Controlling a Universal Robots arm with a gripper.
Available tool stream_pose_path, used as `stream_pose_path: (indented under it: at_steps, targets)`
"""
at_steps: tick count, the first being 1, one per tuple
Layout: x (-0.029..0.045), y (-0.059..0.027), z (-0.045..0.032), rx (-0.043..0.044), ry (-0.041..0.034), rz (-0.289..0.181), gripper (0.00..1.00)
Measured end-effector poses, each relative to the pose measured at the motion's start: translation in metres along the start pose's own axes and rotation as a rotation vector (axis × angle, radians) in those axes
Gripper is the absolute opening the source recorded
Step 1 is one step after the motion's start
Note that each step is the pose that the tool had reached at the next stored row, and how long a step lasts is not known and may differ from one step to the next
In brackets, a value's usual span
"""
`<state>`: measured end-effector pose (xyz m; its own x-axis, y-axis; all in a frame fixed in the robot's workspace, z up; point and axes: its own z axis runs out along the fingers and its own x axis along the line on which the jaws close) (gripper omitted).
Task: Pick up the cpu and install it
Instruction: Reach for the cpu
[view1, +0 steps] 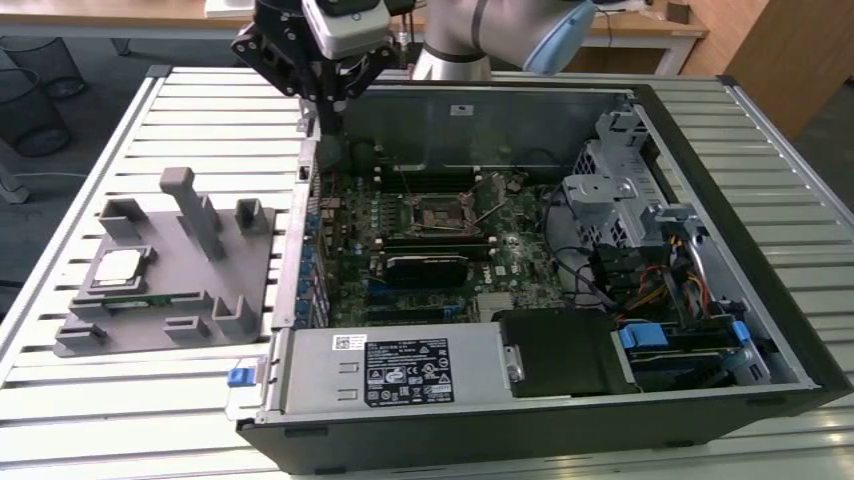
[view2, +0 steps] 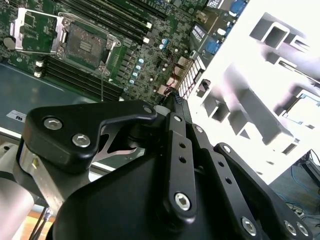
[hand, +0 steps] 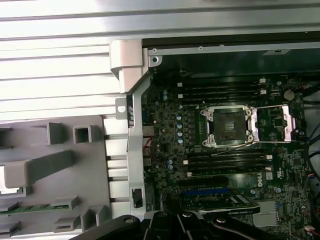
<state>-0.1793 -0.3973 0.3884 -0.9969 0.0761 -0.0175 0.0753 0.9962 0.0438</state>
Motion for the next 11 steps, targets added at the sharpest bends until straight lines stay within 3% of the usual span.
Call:
stream_pose_path:
  at_steps: [11]
  targets:
    - [0.0119, -0.0008, 0.0005, 0.0000, 0.0003, 0.000, 0.11]
